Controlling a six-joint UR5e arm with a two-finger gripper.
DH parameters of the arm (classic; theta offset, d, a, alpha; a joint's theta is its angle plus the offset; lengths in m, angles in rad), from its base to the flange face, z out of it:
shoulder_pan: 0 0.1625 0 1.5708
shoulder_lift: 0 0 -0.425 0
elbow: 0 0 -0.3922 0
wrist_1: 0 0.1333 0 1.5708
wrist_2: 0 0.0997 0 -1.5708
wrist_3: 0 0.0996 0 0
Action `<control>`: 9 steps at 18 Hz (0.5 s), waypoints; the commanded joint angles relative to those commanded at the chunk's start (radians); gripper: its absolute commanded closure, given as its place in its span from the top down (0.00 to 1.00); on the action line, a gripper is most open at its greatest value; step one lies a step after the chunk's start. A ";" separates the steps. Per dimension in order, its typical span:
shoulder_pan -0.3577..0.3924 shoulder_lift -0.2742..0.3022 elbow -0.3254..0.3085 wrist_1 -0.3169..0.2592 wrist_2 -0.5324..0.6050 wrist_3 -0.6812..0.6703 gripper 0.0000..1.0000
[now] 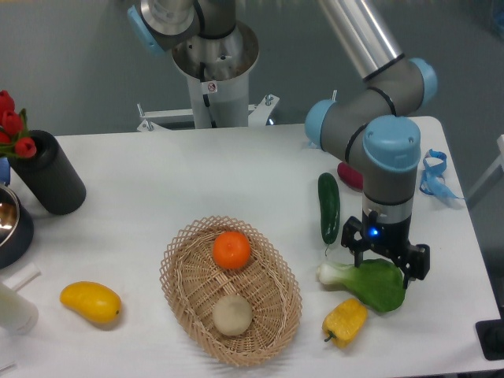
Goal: Pick up the yellow pepper from the table
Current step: 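Move the open gripper down toward the bok choy and yellow pepper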
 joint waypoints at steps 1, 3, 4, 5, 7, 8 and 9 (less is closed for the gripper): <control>-0.002 -0.009 0.002 0.000 -0.008 -0.005 1.00; -0.018 -0.029 0.011 0.000 -0.009 -0.003 1.00; -0.021 -0.037 0.021 0.000 -0.009 -0.005 1.00; -0.028 -0.041 0.028 0.000 -0.009 -0.005 1.00; -0.035 -0.048 0.029 0.000 -0.011 -0.005 1.00; -0.038 -0.052 0.032 0.000 -0.011 -0.005 1.00; -0.044 -0.058 0.035 0.000 -0.011 -0.003 1.00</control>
